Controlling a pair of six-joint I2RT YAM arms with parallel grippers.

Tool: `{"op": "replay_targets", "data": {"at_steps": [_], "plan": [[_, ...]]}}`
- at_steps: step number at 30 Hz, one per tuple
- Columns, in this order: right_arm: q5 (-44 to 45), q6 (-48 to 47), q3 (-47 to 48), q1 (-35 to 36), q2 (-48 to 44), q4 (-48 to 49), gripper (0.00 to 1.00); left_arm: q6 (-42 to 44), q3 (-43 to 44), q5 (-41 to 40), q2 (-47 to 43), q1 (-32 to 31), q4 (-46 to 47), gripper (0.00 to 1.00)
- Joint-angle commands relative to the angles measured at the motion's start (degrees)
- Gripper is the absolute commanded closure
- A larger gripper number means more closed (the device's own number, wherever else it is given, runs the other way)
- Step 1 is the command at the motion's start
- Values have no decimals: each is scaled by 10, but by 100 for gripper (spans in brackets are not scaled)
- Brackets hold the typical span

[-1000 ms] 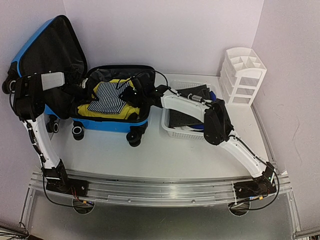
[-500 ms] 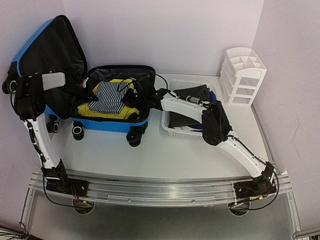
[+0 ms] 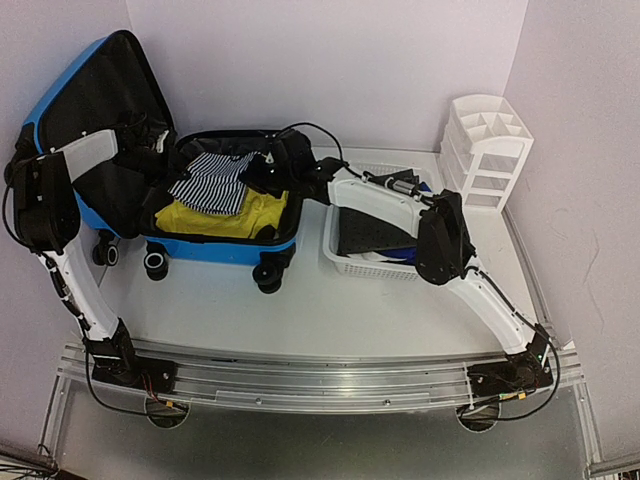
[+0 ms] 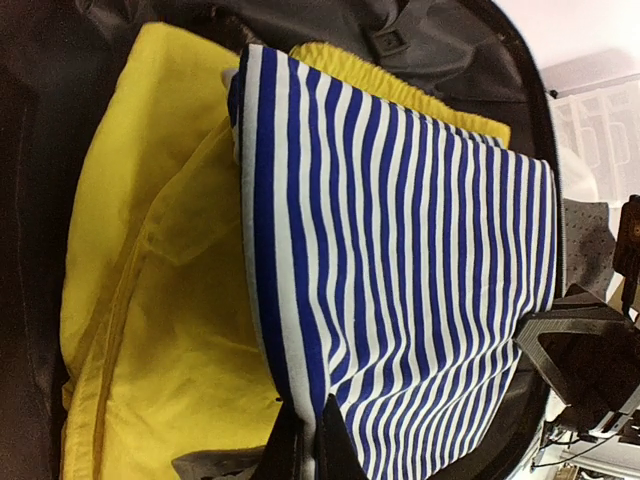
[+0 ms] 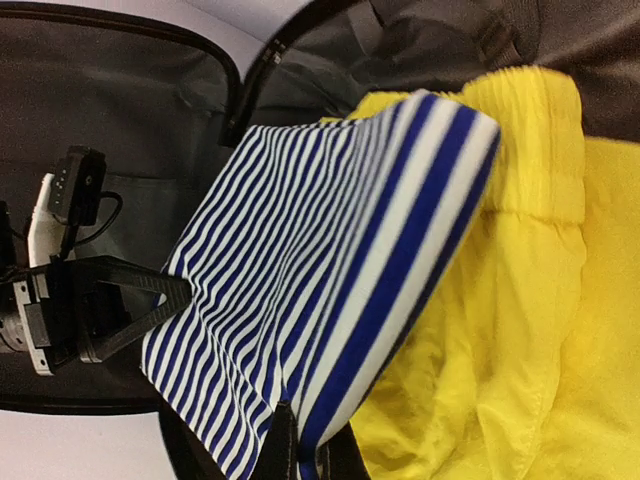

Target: Open, take out, and arrange the luggage

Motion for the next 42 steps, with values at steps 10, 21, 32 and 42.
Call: {"op": "replay_targets", "data": {"at_steps": [10, 21, 32, 42], "plan": [[7, -27, -28, -28, -120, 29, 100, -39, 84, 26, -66, -42, -33, 100], [-80, -20, -252, -97, -280, 19, 100, -67, 140, -18, -18, -159, -5, 100], [-77, 5, -372, -124, -319, 7, 100, -62, 134, -31, 84, -209, 50, 98], [-84, -5, -389, -135, -331, -10, 100, -65, 183, -31, 170, -233, 46, 94]]}}
